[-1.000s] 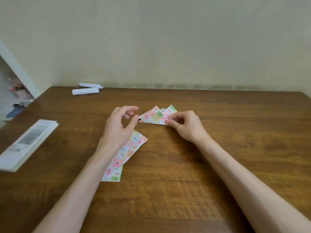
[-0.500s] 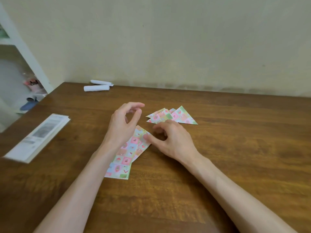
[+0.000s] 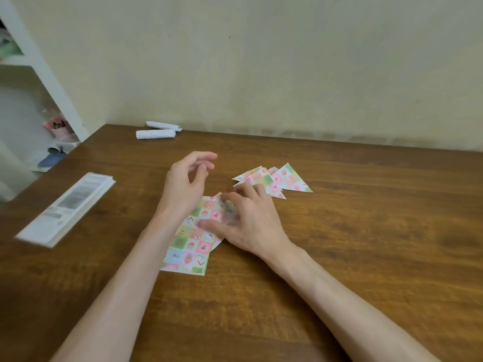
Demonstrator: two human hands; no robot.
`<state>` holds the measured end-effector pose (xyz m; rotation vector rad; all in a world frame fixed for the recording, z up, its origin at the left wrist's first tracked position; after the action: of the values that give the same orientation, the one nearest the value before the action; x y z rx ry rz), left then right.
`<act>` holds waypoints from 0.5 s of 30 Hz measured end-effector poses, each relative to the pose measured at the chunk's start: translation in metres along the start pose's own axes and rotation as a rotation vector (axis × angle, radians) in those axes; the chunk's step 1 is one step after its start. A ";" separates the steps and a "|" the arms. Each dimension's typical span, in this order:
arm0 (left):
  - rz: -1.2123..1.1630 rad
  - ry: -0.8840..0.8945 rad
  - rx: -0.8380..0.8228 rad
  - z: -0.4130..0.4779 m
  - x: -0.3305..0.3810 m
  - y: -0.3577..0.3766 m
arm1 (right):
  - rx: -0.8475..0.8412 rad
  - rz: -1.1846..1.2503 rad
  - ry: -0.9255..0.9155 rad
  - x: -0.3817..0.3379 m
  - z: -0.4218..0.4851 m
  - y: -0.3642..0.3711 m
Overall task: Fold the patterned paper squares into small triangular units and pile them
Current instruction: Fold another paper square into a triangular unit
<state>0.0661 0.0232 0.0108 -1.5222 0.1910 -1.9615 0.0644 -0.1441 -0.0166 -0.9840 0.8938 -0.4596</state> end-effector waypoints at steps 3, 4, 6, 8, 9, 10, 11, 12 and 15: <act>-0.005 -0.001 0.001 0.001 -0.002 0.000 | -0.033 0.002 -0.003 -0.007 0.004 0.006; -0.009 -0.001 0.002 0.001 -0.003 -0.001 | -0.037 0.019 0.001 -0.008 0.004 0.006; -0.011 -0.009 0.001 0.002 -0.004 -0.002 | -0.064 0.024 0.016 -0.010 0.007 0.006; -0.016 -0.011 -0.001 0.002 -0.004 -0.002 | -0.078 0.021 0.015 -0.013 0.008 0.007; -0.019 -0.010 -0.002 0.002 -0.003 -0.002 | -0.072 0.031 0.008 -0.014 0.008 0.007; -0.019 -0.013 -0.003 0.001 -0.003 -0.002 | -0.069 0.051 0.001 -0.015 0.007 0.007; -0.017 -0.017 -0.003 0.001 -0.002 -0.002 | -0.065 0.073 -0.006 -0.015 0.006 0.008; -0.015 -0.018 -0.003 0.001 -0.002 -0.002 | -0.061 0.090 -0.012 -0.016 0.005 0.008; -0.002 -0.023 -0.009 0.001 0.000 -0.002 | -0.051 0.086 -0.023 -0.018 0.004 0.007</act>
<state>0.0658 0.0246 0.0121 -1.5503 0.1892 -1.9461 0.0571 -0.1252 -0.0139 -0.9912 0.9270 -0.3537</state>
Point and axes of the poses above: each hand's wrist, its own z-axis towards the middle knuckle, its own y-axis out of the palm, x = y × z, the point moved 4 cm from there along z, towards the middle knuckle, and after that the axes turned 5 degrees about -x, right-handed, at the moved point
